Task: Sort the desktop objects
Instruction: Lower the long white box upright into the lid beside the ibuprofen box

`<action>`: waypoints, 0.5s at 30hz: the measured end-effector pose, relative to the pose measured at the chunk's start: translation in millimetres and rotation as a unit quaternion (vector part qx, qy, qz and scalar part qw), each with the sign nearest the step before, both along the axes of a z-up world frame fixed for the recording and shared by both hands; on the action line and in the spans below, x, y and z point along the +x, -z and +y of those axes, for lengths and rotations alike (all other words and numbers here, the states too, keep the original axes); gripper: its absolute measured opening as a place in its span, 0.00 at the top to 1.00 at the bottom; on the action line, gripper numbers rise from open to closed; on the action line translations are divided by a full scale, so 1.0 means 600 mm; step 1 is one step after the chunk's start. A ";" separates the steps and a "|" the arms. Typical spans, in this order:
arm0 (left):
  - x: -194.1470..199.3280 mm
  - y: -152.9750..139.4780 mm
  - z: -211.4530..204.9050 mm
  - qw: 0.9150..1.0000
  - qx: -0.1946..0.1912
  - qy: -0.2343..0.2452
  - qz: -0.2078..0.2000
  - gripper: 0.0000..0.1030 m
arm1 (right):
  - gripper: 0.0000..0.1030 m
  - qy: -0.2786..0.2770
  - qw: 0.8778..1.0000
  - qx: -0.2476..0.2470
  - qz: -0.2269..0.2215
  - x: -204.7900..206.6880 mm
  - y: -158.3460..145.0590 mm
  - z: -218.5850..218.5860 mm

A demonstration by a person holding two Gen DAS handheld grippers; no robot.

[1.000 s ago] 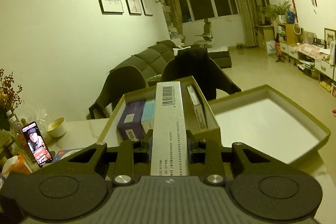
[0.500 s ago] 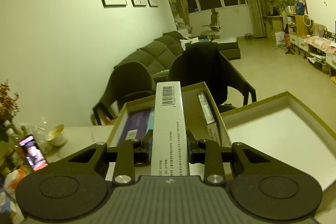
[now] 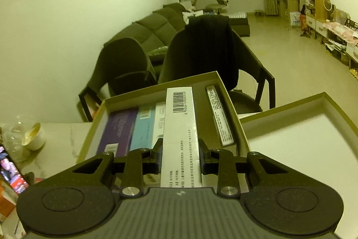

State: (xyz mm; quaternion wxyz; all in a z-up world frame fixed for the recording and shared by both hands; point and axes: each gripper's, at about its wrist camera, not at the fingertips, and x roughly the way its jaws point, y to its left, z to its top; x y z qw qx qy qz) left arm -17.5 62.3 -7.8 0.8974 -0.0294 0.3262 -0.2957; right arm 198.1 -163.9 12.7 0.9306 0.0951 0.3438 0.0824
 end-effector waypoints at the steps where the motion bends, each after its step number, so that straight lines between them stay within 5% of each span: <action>1: 0.002 0.001 0.001 1.000 -0.002 -0.002 0.001 0.00 | 0.69 -0.002 1.000 -0.004 0.004 0.012 0.005 0.004; 15: 0.027 0.012 0.000 1.000 -0.003 -0.006 0.015 0.00 | 0.69 0.000 0.999 0.021 0.047 0.143 0.062 0.022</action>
